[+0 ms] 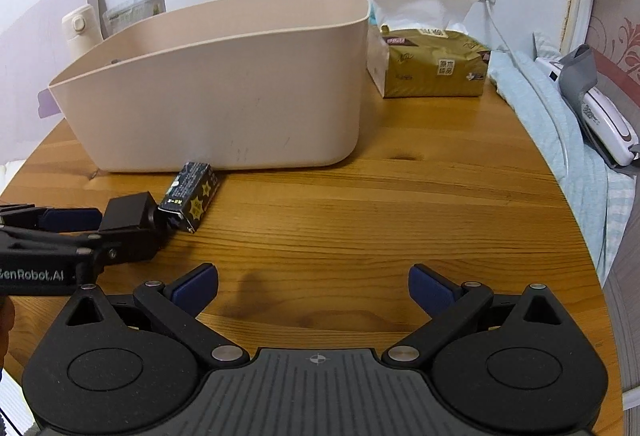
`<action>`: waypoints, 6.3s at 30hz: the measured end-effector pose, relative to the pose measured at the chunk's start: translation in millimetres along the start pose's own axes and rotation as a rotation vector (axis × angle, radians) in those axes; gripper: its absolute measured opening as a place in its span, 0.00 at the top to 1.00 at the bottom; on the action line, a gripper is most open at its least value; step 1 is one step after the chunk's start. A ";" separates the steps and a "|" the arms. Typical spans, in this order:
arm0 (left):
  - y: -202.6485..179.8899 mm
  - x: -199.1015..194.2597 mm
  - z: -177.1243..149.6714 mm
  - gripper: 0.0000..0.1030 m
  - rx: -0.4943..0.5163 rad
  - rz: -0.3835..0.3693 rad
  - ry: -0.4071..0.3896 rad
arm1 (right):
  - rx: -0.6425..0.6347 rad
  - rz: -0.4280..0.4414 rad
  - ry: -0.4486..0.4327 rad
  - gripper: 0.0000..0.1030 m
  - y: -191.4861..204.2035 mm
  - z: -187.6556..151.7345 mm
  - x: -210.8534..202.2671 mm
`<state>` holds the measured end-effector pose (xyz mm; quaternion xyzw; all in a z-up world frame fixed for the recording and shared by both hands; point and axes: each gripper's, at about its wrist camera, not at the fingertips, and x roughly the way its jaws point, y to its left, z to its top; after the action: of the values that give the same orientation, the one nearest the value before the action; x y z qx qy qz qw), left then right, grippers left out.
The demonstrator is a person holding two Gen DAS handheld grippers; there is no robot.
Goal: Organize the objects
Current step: 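Move both tools back toward the black cube and dark blue box on the table, then grasp the black cube with the left tool while the right tool grasps the dark blue box, then lift the black cube and dark blue box and carry both over the bin, then open both tools to drop the black cube and dark blue box into the bin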
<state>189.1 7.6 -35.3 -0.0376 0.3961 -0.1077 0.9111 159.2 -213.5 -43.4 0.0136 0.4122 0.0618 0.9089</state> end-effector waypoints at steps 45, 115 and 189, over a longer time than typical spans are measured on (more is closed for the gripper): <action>52.7 9.3 18.2 0.62 0.061 0.095 -0.045 | -0.143 0.024 -0.022 0.03 82.4 31.8 62.2; 39.9 -103.7 39.5 0.69 0.158 0.046 -0.272 | -0.090 0.018 -0.254 0.78 39.4 36.4 -80.9; 46.7 24.0 122.5 0.67 0.136 -0.015 -0.111 | -0.068 0.022 -0.175 0.69 49.1 130.9 32.7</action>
<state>302.1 45.7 24.1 0.0155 0.3363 -0.1391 0.9313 273.8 -157.3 22.2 -0.0075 0.3289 0.0845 0.9406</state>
